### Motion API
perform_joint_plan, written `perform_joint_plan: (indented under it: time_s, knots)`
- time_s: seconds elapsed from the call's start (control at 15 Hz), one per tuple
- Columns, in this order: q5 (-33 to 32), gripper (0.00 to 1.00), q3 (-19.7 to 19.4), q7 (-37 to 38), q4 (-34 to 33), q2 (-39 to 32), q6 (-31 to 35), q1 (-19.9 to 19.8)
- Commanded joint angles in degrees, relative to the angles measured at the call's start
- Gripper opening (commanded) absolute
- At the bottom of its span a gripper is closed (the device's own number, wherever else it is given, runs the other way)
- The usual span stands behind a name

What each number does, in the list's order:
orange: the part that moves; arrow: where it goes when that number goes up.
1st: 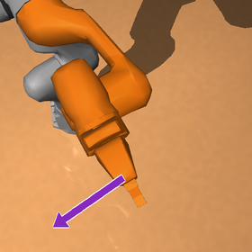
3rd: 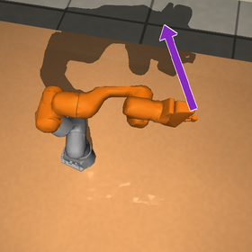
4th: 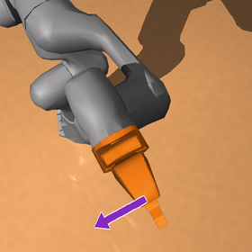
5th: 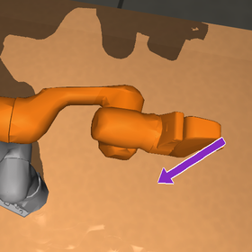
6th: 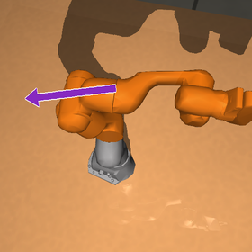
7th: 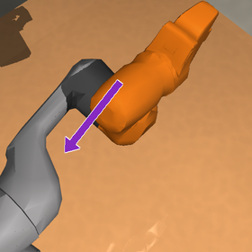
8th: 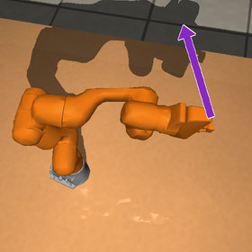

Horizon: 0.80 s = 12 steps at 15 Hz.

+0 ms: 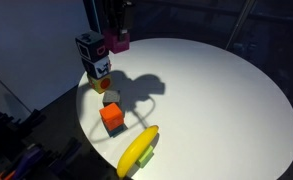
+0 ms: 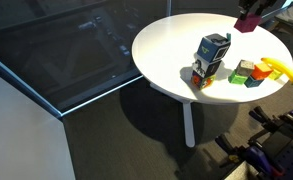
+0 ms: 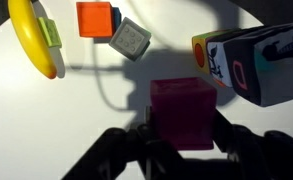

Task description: Pick up the pink block and put it on the orange block

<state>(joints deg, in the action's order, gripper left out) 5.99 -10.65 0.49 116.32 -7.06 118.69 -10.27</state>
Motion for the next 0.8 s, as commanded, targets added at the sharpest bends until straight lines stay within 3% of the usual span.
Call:
perform_joint_plan:
  time_s: [0.0,0.73]
  knots:
    - [-0.5,0.31,-0.7,3.0,2.5,1.7,2.1,-0.7]
    - [-1.5,0.31,-1.6,4.4,8.7,4.1,7.0,-1.0]
